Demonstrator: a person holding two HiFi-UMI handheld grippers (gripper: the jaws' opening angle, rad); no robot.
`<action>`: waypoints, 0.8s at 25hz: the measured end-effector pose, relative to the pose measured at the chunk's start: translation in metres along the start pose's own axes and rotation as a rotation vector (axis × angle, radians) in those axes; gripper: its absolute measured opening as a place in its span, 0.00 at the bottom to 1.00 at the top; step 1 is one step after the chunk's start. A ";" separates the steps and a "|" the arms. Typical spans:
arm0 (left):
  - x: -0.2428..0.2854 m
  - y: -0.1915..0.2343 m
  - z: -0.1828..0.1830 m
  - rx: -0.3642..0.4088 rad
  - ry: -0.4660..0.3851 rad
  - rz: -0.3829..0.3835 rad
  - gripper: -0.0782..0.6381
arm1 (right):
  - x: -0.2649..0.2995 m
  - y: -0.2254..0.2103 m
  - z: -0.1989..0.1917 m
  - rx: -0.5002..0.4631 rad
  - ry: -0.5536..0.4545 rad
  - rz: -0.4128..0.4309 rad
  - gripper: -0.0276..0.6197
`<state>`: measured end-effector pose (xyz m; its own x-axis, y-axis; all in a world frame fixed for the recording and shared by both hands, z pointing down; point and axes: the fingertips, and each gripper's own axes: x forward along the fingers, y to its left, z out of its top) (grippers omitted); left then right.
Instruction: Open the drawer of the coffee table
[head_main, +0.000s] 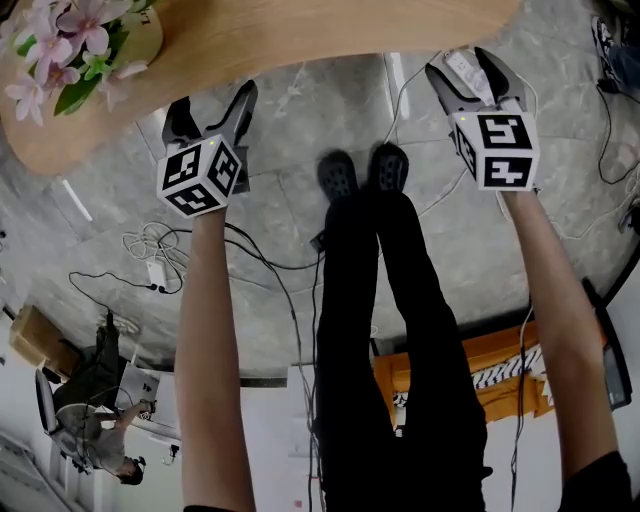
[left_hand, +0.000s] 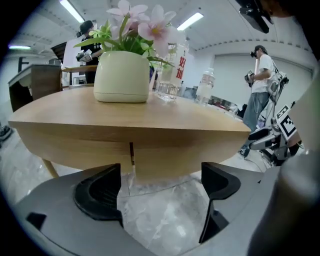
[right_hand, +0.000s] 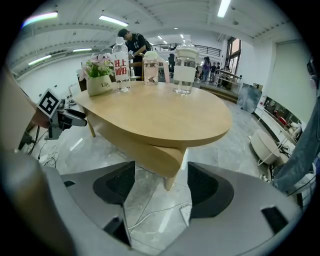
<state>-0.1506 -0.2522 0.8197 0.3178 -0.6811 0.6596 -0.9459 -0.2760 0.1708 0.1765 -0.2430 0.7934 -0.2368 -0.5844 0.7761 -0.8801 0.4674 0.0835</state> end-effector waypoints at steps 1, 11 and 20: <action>0.001 0.003 0.001 0.004 0.001 0.008 0.79 | 0.003 -0.002 0.000 -0.004 0.004 -0.002 0.47; 0.008 0.015 0.014 0.045 -0.033 0.022 0.82 | 0.022 0.000 0.002 -0.066 0.015 0.013 0.47; 0.011 -0.006 0.015 0.084 -0.039 -0.019 0.82 | 0.027 0.000 0.008 -0.086 0.018 -0.004 0.47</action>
<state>-0.1402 -0.2679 0.8149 0.3397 -0.7004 0.6277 -0.9312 -0.3441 0.1200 0.1669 -0.2635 0.8094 -0.2254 -0.5747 0.7867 -0.8421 0.5210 0.1393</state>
